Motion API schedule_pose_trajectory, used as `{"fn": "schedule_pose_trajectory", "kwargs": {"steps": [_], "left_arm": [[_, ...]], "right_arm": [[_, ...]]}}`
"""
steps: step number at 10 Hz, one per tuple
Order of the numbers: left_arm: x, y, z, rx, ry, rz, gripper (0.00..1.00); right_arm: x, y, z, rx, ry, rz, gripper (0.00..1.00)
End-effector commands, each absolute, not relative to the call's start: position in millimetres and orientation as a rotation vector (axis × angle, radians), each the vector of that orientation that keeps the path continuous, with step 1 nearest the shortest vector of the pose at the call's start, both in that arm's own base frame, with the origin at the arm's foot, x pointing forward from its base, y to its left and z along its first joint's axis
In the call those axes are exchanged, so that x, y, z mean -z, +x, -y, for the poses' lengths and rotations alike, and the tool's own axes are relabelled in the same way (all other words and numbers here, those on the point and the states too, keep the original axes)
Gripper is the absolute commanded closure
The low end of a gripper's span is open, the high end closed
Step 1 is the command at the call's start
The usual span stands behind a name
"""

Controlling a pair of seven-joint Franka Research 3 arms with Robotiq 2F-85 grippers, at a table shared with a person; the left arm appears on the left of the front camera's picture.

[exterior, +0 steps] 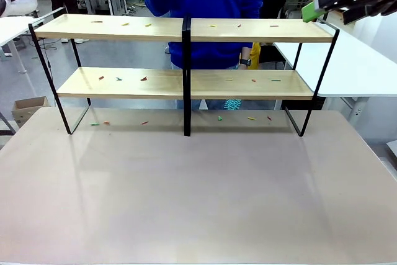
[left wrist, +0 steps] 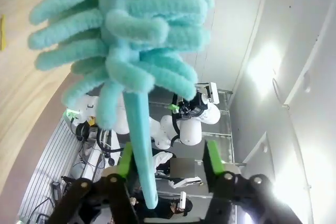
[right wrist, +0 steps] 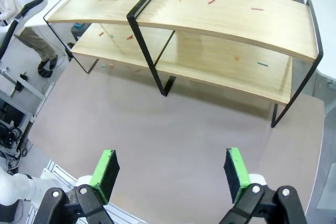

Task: Clean the shelves.
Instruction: Pick up the Duster when the human hands it over.

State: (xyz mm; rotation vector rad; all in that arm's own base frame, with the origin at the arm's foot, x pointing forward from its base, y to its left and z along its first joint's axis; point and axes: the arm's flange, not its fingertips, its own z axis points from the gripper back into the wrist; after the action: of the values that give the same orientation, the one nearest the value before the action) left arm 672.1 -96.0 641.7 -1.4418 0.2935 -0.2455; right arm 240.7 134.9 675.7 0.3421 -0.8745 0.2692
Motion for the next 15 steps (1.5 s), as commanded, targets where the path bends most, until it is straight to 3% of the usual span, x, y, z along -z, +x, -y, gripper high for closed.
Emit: {"fn": "schedule_pose_trajectory", "kwargs": {"steps": [1, 9, 11, 13, 15], "left_arm": [[-644, 670, 93, 0.229, -1.384, -0.299, 1.00], [-653, 656, 96, 0.288, -1.309, -0.290, 1.00], [-671, 641, 75, 0.447, -1.256, -0.326, 1.00], [-697, 607, 20, 0.687, -1.088, -0.370, 1.00], [-724, 561, -38, 0.922, -1.080, -0.307, 1.00]], "right_arm": [[-677, 241, -134, -0.271, 0.348, 0.875, 0.00], [-677, 241, -134, -0.271, 0.348, 0.875, 0.00], [-677, 241, -134, -0.271, 0.348, 0.875, 0.00], [-677, 241, -134, -0.271, 0.348, 0.875, 0.00], [-677, 241, -134, -0.271, 0.348, 0.875, 0.00]]}}
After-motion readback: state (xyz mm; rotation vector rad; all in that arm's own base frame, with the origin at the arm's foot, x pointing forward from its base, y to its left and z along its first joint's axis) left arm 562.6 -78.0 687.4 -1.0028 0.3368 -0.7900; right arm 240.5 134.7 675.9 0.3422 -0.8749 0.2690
